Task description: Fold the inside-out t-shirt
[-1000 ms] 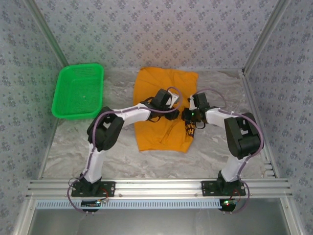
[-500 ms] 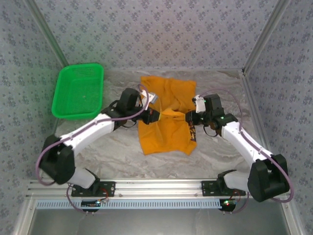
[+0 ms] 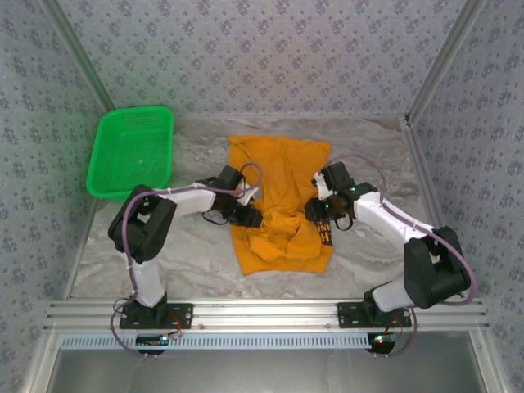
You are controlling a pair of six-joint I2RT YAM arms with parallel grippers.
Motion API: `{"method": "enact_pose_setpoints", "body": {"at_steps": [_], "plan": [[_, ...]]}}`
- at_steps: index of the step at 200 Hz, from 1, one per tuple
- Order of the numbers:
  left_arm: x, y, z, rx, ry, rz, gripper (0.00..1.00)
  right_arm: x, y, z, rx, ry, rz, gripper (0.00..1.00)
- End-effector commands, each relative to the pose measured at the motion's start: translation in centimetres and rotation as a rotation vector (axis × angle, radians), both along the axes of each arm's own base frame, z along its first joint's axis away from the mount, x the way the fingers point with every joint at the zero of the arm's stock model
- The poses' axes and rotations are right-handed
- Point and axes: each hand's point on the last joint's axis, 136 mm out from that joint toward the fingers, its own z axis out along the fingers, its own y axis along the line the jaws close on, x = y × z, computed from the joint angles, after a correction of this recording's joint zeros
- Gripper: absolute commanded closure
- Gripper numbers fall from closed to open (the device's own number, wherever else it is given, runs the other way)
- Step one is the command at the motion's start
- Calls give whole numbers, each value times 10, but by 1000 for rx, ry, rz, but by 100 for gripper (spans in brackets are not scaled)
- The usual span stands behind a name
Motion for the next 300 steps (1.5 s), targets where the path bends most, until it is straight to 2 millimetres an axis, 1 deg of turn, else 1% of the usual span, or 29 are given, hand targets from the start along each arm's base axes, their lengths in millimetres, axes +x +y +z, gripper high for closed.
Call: {"method": "enact_pose_setpoints", "body": {"at_steps": [1,13,16,29,37,56,76,87,106,118,138,147,160,178,186,193,203,224,229,234,253,264,278,289,300], "plan": [[12,-4,35,-25,-139,-78,68,-23,19,38,33,-46,96,61],[13,-4,41,-26,-160,-91,66,-40,42,47,112,-40,166,60],[12,-4,41,-26,-160,-94,66,-41,50,51,137,-53,180,59],[11,-5,45,-37,-161,-96,66,-49,74,50,213,-37,206,58],[11,-4,45,-40,-164,-88,65,-50,85,41,257,-10,193,58],[13,-2,42,-38,-176,-52,65,-46,99,17,319,46,128,58],[12,1,45,-40,-197,-29,65,-44,105,-6,263,46,126,55],[11,3,51,-47,-215,-22,65,-40,105,-16,231,48,119,54],[7,7,58,-57,-235,-5,65,-31,99,-22,188,4,90,51],[3,10,61,-61,-250,5,64,-19,91,-23,134,-57,61,51],[-10,10,65,-83,-312,-29,64,7,74,-21,49,-148,11,50],[-17,7,67,-89,-348,-61,64,17,67,-18,29,-176,-6,51],[-24,2,70,-84,-408,-106,63,27,61,-15,22,-196,-15,51],[-34,-12,70,-70,-538,-224,61,38,50,-15,-14,-220,-5,53],[-35,-18,68,-58,-593,-265,58,40,46,-17,-27,-225,10,53],[-31,-22,66,-43,-630,-284,55,40,45,-18,-23,-225,28,54],[-20,-25,63,-17,-668,-287,54,40,43,-17,-14,-223,38,54],[11,-30,55,85,-715,-262,53,33,40,-10,6,-239,45,54],[14,-33,51,96,-712,-272,53,32,38,-8,5,-245,40,54],[17,-38,51,92,-713,-285,53,30,35,-7,1,-247,36,54],[19,-54,38,61,-668,-326,54,20,28,-3,7,-240,29,53],[18,-60,31,47,-638,-340,56,9,27,-3,28,-216,36,53],[17,-63,28,30,-609,-347,63,-6,30,-1,75,-181,49,54],[10,-64,32,-8,-581,-364,74,-19,38,1,139,-150,75,54],[7,-62,39,-57,-549,-360,89,-30,48,1,199,-117,98,56]]}}
